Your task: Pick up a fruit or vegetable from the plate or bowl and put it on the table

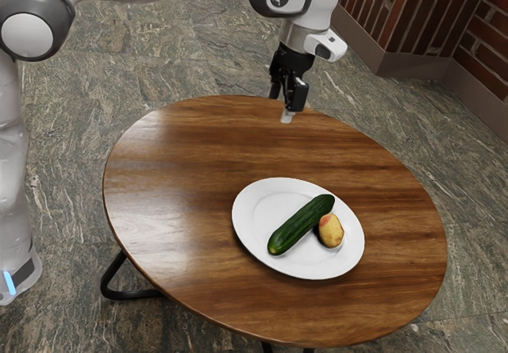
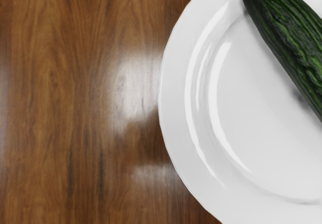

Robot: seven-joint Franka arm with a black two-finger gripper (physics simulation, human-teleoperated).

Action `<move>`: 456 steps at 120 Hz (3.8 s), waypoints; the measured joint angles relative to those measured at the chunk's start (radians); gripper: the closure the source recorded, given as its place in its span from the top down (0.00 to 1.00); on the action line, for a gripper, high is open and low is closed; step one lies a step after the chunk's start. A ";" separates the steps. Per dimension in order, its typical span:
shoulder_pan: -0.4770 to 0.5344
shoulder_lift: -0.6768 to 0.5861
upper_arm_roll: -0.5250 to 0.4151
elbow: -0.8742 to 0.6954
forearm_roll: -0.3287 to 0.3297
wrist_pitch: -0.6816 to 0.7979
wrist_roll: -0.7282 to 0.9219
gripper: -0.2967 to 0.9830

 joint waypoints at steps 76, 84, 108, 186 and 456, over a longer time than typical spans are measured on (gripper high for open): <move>-0.059 0.167 0.141 0.249 -0.098 0.065 0.168 0.77; -0.062 0.169 0.098 0.249 -0.096 0.055 0.232 0.77; -0.064 0.200 -0.011 0.245 -0.098 0.039 0.453 0.76; -0.115 0.313 -0.118 0.244 -0.100 0.035 0.933 0.77; -0.118 0.469 -0.103 0.165 -0.150 0.275 0.607 0.77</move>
